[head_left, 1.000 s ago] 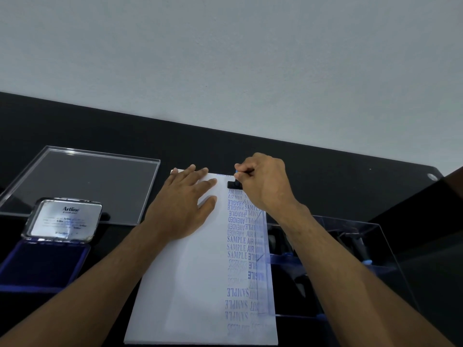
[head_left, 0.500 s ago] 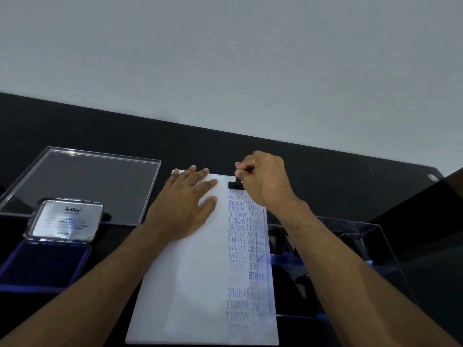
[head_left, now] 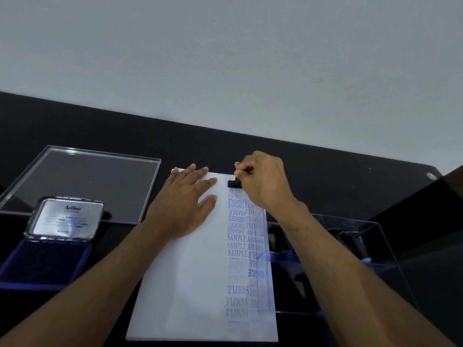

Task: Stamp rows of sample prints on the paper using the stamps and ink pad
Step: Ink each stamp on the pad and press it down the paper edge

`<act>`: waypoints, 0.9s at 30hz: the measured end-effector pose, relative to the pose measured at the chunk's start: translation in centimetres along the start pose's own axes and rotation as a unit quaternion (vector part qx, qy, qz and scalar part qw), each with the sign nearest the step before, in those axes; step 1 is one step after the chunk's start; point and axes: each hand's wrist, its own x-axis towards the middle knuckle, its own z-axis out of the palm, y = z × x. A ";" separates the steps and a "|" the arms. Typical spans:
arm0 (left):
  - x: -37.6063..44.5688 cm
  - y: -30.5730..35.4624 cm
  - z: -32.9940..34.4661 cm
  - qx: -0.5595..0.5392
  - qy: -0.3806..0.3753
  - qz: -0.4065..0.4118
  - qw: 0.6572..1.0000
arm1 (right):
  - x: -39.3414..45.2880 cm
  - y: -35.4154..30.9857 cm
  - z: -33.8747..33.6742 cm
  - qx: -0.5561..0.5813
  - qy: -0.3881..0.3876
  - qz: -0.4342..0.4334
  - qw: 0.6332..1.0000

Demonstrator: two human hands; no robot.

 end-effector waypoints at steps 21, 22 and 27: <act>0.0 0.0 -0.1 -0.001 -0.008 -0.003 1.000 | -1.0 1.2 -1.2 0.176 0.130 0.086 0.972; 0.0 0.0 -0.1 -0.003 -0.007 -0.003 1.000 | -1.2 1.3 -1.7 0.213 0.156 0.113 0.958; 0.0 0.0 -0.2 -0.006 -0.008 -0.005 1.000 | -2.2 1.9 -2.6 0.302 0.198 0.209 0.909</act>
